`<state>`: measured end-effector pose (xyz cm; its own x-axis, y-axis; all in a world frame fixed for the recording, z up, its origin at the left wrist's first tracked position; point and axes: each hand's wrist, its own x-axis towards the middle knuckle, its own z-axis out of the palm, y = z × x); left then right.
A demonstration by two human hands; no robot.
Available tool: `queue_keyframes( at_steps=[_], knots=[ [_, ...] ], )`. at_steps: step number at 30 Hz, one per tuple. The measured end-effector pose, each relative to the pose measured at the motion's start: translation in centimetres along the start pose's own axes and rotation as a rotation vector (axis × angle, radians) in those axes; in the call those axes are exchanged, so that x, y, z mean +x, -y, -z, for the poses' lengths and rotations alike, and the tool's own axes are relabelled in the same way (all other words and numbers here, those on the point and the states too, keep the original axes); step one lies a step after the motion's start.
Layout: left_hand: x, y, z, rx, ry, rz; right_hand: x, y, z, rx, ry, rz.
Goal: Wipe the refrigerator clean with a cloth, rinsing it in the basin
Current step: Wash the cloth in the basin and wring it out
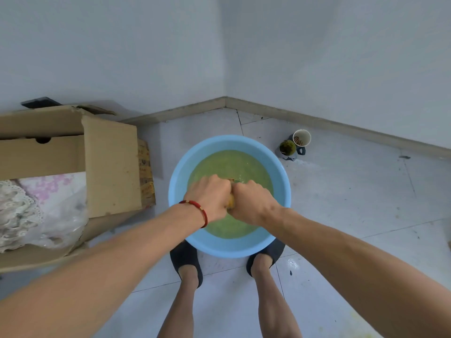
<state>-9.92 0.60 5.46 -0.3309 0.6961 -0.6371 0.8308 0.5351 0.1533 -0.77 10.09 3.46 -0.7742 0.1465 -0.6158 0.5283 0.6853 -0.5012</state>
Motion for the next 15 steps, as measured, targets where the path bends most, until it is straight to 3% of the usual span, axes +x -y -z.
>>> queue_keyframes(
  at_steps=[5, 15],
  knots=[
    [-0.6, -0.9, -1.3, -0.368, 0.124, 0.162, -0.5, -0.9, -1.2, -0.303, -0.113, 0.145],
    [-2.1, -0.9, 0.4, -0.705, 0.129, 0.267, -1.4, 0.2, 1.8, -0.517, -0.184, 0.331]
  ],
)
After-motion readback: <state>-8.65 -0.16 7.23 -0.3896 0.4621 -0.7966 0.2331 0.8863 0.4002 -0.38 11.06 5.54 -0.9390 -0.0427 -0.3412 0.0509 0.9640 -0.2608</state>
